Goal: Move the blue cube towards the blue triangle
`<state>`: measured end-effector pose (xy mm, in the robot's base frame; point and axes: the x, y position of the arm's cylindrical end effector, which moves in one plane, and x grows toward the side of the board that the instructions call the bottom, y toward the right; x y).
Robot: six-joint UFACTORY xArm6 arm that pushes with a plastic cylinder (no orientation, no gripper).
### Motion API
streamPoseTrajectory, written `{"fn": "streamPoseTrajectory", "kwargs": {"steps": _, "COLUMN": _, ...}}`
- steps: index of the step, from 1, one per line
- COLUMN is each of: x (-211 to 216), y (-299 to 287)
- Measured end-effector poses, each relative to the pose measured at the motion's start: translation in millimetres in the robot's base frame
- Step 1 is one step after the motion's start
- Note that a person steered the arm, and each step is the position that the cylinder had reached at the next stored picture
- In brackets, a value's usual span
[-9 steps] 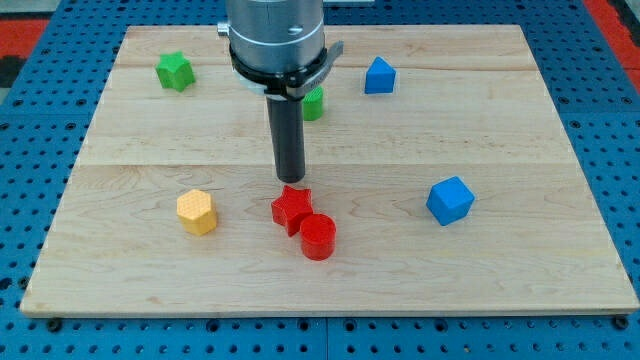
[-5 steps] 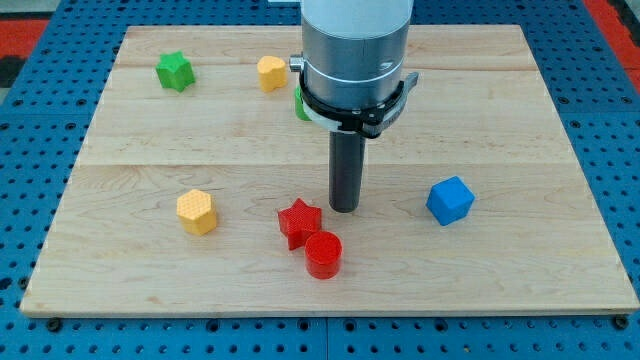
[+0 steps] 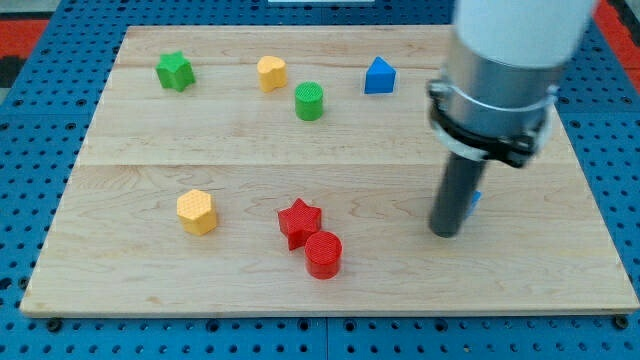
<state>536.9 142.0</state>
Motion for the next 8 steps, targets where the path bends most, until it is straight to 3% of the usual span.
{"fn": "streamPoseTrajectory", "kwargs": {"steps": 1, "x": 4.0, "y": 33.8}}
{"fn": "streamPoseTrajectory", "kwargs": {"steps": 3, "x": 1.1, "y": 34.6}}
{"fn": "streamPoseTrajectory", "kwargs": {"steps": 4, "x": -59.8, "y": 20.7}}
{"fn": "streamPoseTrajectory", "kwargs": {"steps": 6, "x": -116.7, "y": 4.5}}
{"fn": "streamPoseTrajectory", "kwargs": {"steps": 7, "x": -176.3, "y": 11.0}}
{"fn": "streamPoseTrajectory", "kwargs": {"steps": 8, "x": -182.3, "y": 11.0}}
